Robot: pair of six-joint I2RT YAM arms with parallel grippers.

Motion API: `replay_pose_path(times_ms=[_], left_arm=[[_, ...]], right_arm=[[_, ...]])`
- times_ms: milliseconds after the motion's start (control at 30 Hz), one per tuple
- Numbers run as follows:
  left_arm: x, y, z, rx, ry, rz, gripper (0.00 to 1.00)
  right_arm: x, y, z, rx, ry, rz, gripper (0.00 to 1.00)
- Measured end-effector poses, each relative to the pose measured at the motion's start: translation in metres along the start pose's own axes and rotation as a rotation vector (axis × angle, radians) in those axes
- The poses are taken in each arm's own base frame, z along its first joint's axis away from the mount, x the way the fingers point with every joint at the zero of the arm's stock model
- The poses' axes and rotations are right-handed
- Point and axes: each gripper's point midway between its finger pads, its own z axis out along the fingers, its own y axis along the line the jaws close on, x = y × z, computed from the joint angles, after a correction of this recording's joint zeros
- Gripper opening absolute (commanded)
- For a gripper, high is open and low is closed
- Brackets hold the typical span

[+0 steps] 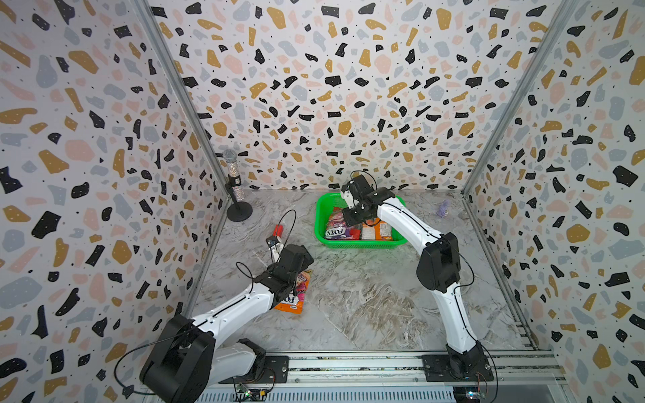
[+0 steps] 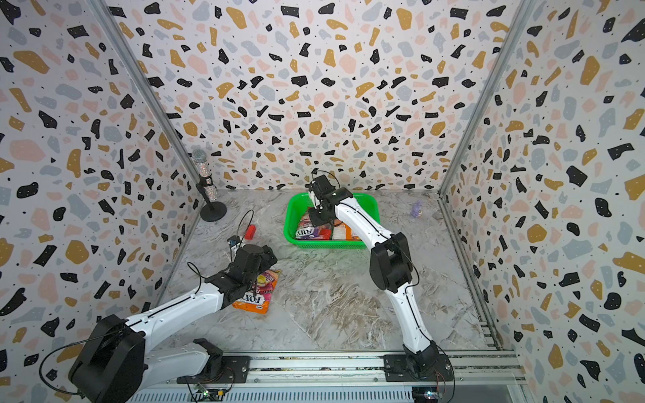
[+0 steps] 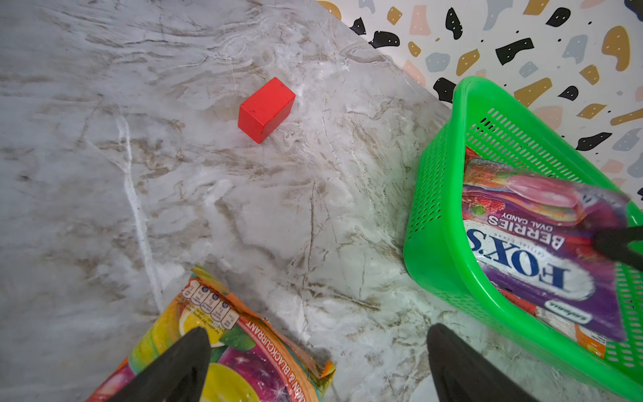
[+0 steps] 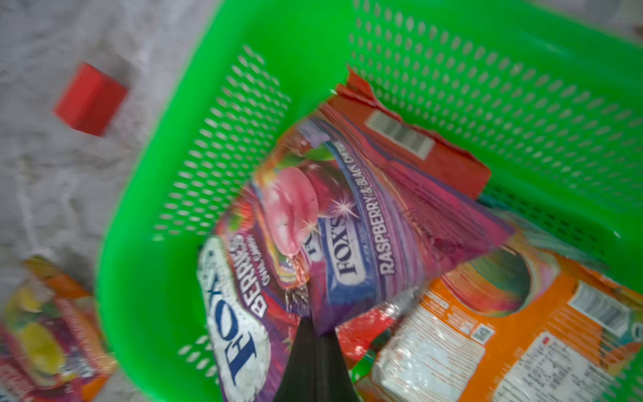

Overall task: Put the candies in the basket
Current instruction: Place the candy in the basket.

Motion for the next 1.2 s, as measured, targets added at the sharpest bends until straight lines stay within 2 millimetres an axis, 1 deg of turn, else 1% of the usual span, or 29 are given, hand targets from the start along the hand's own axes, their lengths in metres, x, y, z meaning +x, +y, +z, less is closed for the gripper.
replay_pose_path(times_ms=[67, 100, 167, 667, 700, 800, 867, 933, 1033, 1133, 1200], left_arm=[[0.0, 0.0, 0.0, 0.0, 0.001, 0.0, 1.0], [0.0, 0.0, 0.0, 0.0, 0.001, 0.0, 1.0], [0.0, 0.0, 0.0, 0.0, 0.001, 0.0, 1.0], [0.0, 0.0, 0.0, 0.0, 0.001, 0.001, 1.0], [0.0, 0.0, 0.0, 0.0, 0.001, 0.001, 1.0], [0.0, 0.0, 0.0, 0.0, 0.001, 0.003, 1.0], [0.0, 0.0, 0.0, 0.0, 0.001, 0.004, 1.0], [0.0, 0.0, 0.0, 0.0, 0.001, 0.004, 1.0], [0.0, 0.0, 0.0, 0.0, 0.001, 0.004, 1.0], [0.0, 0.0, 0.0, 0.0, 0.001, 0.004, 1.0], [0.0, 0.0, 0.0, 0.0, 0.0, 0.004, 1.0]], right_arm=[[0.012, -0.013, 0.007, 0.017, 0.039, 0.017, 0.0], [0.015, -0.017, 0.009, 0.023, 0.047, 0.02, 0.0], [0.017, -0.02, 0.011, 0.028, 0.052, 0.021, 0.0], [0.015, -0.02, 0.012, 0.015, 0.044, 0.029, 0.0], [0.015, -0.02, 0.011, 0.017, 0.044, 0.03, 0.06], [0.015, -0.021, 0.011, 0.024, 0.045, 0.038, 0.36], [0.016, -0.022, 0.011, 0.031, 0.046, 0.043, 0.45], [0.015, -0.024, 0.01, 0.043, 0.042, 0.046, 0.46], [0.012, -0.023, 0.002, 0.042, 0.019, 0.072, 0.46], [0.01, -0.016, -0.016, -0.001, -0.027, 0.097, 0.46], [0.004, -0.005, -0.029, -0.062, -0.078, 0.113, 0.46]])
